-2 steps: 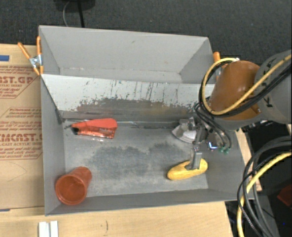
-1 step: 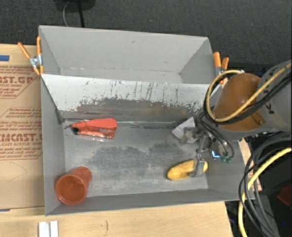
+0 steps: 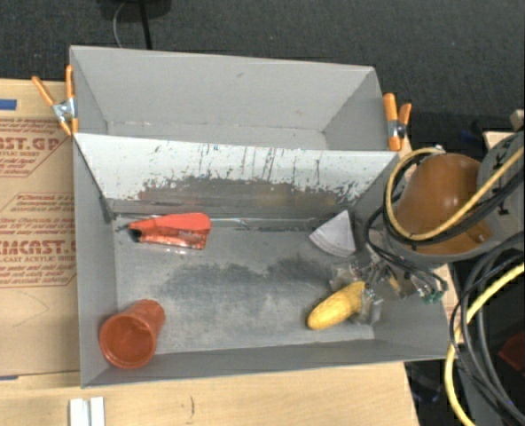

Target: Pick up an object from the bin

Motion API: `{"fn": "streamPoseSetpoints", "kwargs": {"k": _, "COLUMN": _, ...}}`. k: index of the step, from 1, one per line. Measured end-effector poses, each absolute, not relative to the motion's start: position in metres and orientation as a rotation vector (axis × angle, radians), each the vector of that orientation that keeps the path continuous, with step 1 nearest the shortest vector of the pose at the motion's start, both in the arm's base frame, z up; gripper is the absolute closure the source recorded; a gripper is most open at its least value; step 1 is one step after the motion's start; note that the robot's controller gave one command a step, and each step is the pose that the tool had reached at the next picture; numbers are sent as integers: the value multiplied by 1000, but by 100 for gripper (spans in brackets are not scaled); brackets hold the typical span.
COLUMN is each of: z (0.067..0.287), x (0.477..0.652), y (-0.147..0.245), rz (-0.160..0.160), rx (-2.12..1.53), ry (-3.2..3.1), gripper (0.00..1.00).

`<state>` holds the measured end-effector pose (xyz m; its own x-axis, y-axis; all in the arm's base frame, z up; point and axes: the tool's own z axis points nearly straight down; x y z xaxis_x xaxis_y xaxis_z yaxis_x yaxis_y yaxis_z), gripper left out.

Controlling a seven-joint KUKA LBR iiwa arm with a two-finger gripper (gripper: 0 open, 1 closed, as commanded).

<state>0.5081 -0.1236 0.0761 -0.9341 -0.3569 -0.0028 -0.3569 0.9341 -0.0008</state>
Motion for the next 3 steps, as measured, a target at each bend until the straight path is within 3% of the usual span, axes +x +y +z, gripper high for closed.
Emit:
{"fn": "streamPoseSetpoints", "kwargs": {"k": 1, "z": 76, "x": 508, "y": -124, "rz": -1, "rx": -570, "ry": 3086, "gripper": 100}}
{"fn": "streamPoseSetpoints", "kwargs": {"k": 3, "z": 124, "x": 511, "y": -122, "rz": 4, "rx": -529, "ry": 3099, "gripper": 100}}
